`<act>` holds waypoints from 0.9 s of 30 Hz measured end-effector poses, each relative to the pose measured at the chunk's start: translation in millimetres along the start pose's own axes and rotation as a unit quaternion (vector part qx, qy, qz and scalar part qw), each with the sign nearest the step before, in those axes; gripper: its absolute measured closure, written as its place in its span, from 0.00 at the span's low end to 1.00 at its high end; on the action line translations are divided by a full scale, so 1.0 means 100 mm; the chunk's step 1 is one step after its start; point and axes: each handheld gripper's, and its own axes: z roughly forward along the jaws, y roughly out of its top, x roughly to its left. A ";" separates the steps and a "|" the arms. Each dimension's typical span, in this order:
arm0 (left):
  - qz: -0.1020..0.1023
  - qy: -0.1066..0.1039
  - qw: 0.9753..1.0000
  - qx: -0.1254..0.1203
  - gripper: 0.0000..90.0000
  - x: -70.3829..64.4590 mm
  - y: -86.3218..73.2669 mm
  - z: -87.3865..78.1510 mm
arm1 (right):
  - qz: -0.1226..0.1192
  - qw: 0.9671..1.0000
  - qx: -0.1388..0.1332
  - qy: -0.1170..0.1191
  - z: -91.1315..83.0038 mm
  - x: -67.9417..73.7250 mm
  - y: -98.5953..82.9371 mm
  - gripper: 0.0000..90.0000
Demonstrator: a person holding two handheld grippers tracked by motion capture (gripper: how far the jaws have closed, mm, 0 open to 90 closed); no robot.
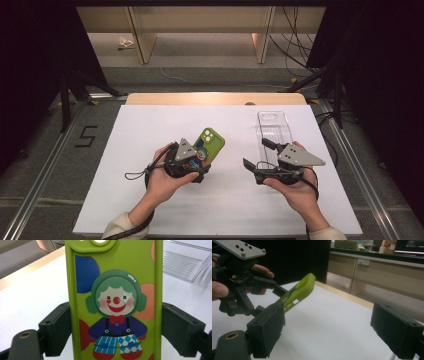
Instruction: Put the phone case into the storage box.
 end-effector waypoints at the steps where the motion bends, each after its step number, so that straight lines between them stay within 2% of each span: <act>1: 0.000 0.000 1.000 0.000 0.18 0.00 0.00 0.00 | -0.001 1.000 0.001 0.000 0.01 0.00 0.00 0.14; 16: 0.011 -0.010 1.000 -0.002 0.18 -0.11 0.02 0.02 | 0.006 1.000 0.000 -0.004 0.17 -0.01 0.07 0.10; 27: 0.014 -0.010 1.000 -0.011 0.18 -0.17 0.02 0.03 | 0.013 1.000 0.002 -0.007 0.25 0.00 0.11 0.07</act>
